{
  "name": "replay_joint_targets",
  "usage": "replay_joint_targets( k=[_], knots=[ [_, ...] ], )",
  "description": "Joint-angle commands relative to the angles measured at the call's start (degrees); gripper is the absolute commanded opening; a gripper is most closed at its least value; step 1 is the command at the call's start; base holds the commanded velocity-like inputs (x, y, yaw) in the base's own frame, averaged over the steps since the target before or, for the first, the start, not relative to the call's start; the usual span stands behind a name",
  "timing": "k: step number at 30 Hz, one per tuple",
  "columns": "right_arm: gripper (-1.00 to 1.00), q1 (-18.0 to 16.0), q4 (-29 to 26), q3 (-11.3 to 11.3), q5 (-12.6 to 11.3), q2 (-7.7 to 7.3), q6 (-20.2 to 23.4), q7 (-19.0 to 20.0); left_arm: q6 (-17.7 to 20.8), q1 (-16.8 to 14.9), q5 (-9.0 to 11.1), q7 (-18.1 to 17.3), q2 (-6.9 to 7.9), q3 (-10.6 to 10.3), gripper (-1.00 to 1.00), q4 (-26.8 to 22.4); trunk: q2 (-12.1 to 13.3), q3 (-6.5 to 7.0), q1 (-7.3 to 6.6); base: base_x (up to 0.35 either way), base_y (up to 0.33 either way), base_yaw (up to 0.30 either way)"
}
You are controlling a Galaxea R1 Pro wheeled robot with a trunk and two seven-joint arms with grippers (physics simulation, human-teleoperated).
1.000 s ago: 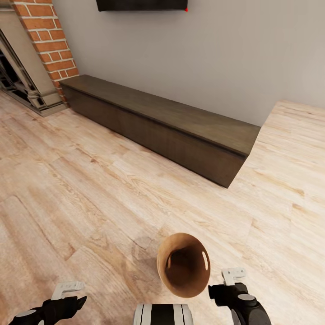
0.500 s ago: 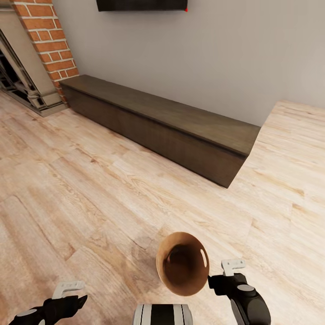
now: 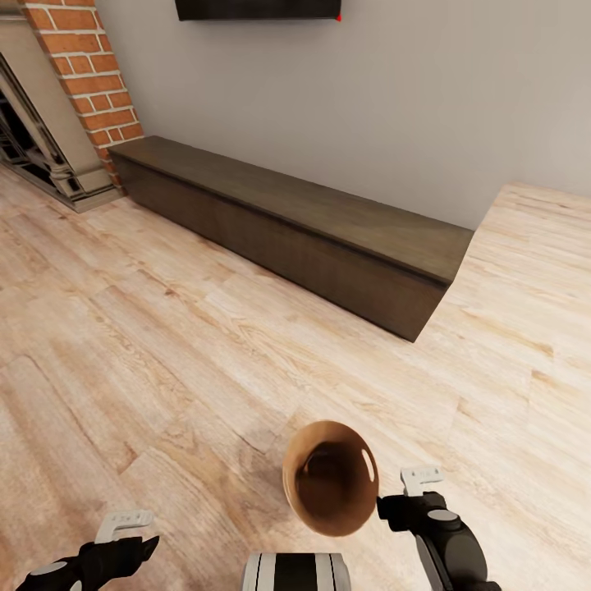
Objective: Put the three can of soda from the living room inside the tash can in the kitchen.
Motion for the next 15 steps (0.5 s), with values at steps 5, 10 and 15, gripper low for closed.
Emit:
replay_joint_targets(
  k=[5, 10, 15],
  knots=[
    [1.00, -1.0, 0.2, 0.0, -1.2, 0.07, 0.1, 0.3, 0.0, 0.0, 0.0, 0.0, -0.03, 0.0, 1.00, 0.0, 0.0, 0.00, 0.01, 0.000, 0.000, 0.000],
    [1.00, -1.2, 0.2, 0.0, -1.2, 0.05, 0.1, 0.3, 0.0, 0.0, 0.0, 0.0, -0.03, 0.0, 1.00, 0.1, 0.0, 0.00, 0.01, 0.000, 0.000, 0.000],
    [1.00, -1.3, 0.2, 0.0, -1.2, 0.03, 0.1, 0.3, 0.0, 0.0, 0.0, 0.0, -0.03, 0.0, 1.00, 0.1, 0.0, 0.00, 0.01, 0.000, 0.000, 0.000]
  ],
)
